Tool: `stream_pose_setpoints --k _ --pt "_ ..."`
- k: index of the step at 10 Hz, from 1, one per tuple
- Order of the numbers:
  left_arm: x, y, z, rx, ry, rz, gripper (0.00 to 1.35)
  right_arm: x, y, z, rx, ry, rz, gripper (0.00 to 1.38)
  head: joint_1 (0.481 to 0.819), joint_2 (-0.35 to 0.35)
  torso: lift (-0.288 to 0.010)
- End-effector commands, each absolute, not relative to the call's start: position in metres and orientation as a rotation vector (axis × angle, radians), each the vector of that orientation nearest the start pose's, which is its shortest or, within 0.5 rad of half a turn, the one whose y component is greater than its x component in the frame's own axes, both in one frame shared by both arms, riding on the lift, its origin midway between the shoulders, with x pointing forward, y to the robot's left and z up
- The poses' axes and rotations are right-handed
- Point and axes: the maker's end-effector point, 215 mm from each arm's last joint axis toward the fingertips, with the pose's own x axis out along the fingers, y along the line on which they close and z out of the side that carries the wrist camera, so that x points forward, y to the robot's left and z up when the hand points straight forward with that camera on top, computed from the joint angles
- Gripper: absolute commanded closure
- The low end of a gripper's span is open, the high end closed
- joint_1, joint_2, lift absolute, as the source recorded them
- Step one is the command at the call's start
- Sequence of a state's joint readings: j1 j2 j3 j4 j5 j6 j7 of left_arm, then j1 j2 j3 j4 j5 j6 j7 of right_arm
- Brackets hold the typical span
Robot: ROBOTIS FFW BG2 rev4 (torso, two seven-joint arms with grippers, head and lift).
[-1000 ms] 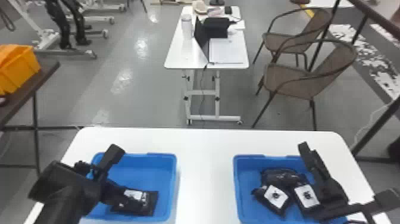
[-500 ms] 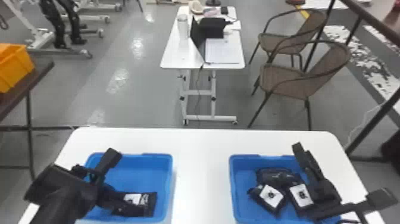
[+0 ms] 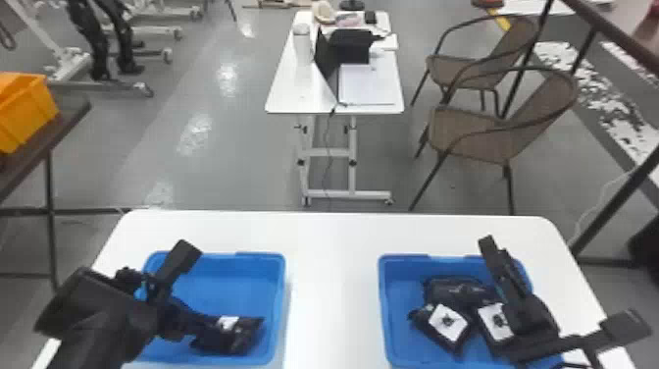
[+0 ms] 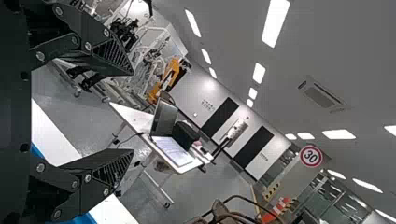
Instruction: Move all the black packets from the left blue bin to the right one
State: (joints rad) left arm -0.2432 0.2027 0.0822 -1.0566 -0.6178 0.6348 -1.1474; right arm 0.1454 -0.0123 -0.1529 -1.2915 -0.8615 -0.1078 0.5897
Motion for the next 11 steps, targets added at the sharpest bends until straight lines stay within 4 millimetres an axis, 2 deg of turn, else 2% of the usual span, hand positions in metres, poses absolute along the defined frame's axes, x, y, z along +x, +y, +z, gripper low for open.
stream_pose_setpoints --k 1,2,4,5,6,7,9,10,11 --pt "0.437 0.298 -0.604 0.126 1.124 -0.682 1.21 0.5 -0.255 -0.455 0.868 -0.02 0.184 0.47 0.695 0.035 0.0" --pt "0.437 0.3 -0.596 0.144 1.098 -0.678 1.21 0.498 -0.255 -0.457 0.87 -0.018 0.182 0.47 0.695 0.041 0.0" --pt "0.442 0.286 -0.586 0.151 1.026 -0.714 1.21 0.5 -0.253 -0.455 0.876 -0.018 0.188 0.47 0.695 0.045 0.0" --pt "0.448 0.277 -0.572 0.145 0.971 -0.713 1.21 0.501 -0.249 -0.454 0.877 -0.018 0.195 0.47 0.695 0.039 0.0" --pt "0.459 0.262 -0.543 0.14 0.874 -0.715 1.21 0.502 -0.246 -0.453 0.877 -0.018 0.206 0.47 0.695 0.035 0.0" --pt "0.475 0.241 -0.509 0.14 0.761 -0.736 1.21 0.503 -0.243 -0.45 0.874 -0.02 0.214 0.47 0.695 0.026 0.0" --pt "0.509 0.17 -0.446 0.087 0.522 -0.859 1.21 0.512 -0.234 -0.431 0.844 -0.043 0.252 0.47 0.695 -0.016 0.0" --pt "0.521 0.139 -0.426 0.092 0.469 -0.908 1.21 0.52 -0.228 -0.417 0.806 -0.059 0.286 0.47 0.695 -0.05 0.0" --pt "0.531 0.108 -0.412 0.092 0.425 -0.955 1.21 0.527 -0.213 -0.404 0.787 -0.07 0.329 0.47 0.695 -0.066 0.0"
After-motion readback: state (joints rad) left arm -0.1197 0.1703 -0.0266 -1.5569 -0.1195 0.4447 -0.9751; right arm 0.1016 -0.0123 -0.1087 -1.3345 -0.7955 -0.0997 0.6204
